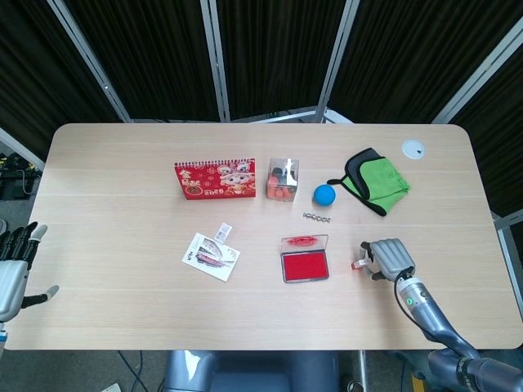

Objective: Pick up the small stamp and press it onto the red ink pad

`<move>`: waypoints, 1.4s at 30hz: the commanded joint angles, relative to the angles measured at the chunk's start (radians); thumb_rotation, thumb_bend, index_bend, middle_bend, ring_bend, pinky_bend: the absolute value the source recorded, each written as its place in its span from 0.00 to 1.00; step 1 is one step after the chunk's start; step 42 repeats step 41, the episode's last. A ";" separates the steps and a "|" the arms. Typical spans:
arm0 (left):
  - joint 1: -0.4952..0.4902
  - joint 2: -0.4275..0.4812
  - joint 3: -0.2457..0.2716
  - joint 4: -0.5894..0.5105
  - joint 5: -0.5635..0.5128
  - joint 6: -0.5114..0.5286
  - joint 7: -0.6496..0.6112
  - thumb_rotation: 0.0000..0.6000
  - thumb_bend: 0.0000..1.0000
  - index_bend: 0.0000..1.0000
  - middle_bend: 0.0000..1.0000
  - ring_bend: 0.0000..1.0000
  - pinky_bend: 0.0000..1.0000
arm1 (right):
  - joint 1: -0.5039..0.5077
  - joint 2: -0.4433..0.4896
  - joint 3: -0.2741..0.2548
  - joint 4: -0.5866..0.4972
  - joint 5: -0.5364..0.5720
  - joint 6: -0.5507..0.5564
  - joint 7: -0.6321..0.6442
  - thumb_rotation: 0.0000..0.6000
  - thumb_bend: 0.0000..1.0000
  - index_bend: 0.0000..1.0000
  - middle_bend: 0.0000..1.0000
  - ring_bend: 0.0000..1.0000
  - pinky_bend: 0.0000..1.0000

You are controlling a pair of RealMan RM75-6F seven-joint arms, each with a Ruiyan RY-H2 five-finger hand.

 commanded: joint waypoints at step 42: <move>0.036 0.050 0.014 0.050 0.167 0.126 -0.213 1.00 0.00 0.00 0.00 0.00 0.00 | -0.384 0.364 -0.051 -0.391 -0.241 0.716 0.011 1.00 0.00 0.00 0.00 0.00 0.00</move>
